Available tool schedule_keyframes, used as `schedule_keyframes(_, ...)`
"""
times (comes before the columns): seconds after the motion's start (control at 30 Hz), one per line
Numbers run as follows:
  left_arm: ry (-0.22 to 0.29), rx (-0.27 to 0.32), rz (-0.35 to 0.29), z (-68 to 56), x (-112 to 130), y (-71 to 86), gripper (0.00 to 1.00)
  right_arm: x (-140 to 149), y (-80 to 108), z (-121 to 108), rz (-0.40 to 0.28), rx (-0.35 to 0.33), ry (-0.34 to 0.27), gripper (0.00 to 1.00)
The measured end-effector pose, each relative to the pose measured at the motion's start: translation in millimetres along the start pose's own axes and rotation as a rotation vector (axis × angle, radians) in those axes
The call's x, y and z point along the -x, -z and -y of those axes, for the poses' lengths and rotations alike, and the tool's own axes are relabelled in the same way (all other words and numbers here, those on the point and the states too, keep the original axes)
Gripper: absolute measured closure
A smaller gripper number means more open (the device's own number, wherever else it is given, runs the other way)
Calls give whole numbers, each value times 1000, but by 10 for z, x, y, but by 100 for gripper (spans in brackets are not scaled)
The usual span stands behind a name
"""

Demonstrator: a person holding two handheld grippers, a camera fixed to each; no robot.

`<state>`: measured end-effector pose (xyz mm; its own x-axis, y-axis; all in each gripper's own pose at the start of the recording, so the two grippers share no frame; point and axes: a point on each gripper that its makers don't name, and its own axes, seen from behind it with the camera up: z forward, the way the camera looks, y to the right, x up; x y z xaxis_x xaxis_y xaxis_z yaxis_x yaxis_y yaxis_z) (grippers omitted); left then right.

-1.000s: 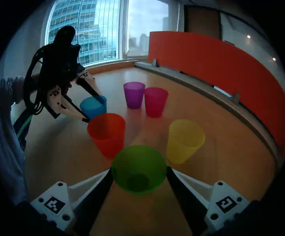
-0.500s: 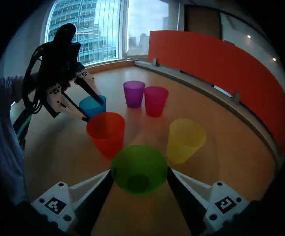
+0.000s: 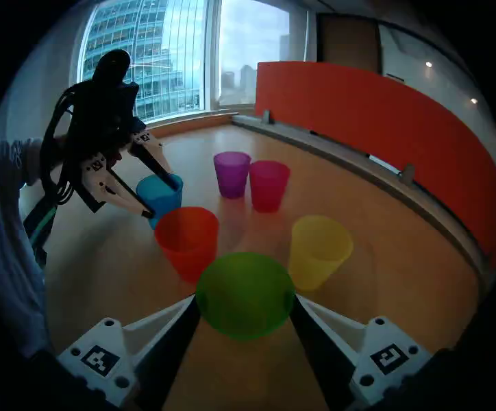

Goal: Pour water

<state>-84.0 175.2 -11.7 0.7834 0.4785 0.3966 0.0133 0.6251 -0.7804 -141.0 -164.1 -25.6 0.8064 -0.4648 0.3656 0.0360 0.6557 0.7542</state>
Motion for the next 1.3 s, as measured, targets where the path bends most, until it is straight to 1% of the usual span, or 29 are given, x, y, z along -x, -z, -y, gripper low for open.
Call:
schedule_keyframes(0.1, 13, -3, -27, 4, -88, 66, 12, -53, 47, 13, -17, 3, 1, 8)
schedule_keyframes(0.27, 20, -19, -87, 16, -285, 198, 12, -182, 134, 26, -58, 10, -1, 8)
schedule_keyframes(0.47, 25, -53, -163, 62, -525, 357, 12, -391, 262, 11, -125, 30, -14, 8)
schedule_keyframes(0.67, 43, -62, -237, 52, -758, 487, 12, -611, 383, -12, -194, 50, -25, 8)
schedule_keyframes(0.8, 60, -71, -278, 71, -874, 545, 12, -762, 459, -32, -238, 65, -27, 8)
schedule_keyframes(1.0, 65, -81, -332, 70, -1027, 623, 12, -936, 553, -58, -294, 82, -22, 8)
schedule_keyframes(1.3, 78, -75, -381, 55, -1171, 685, 12, -1199, 676, -92, -384, 97, -20, 8)
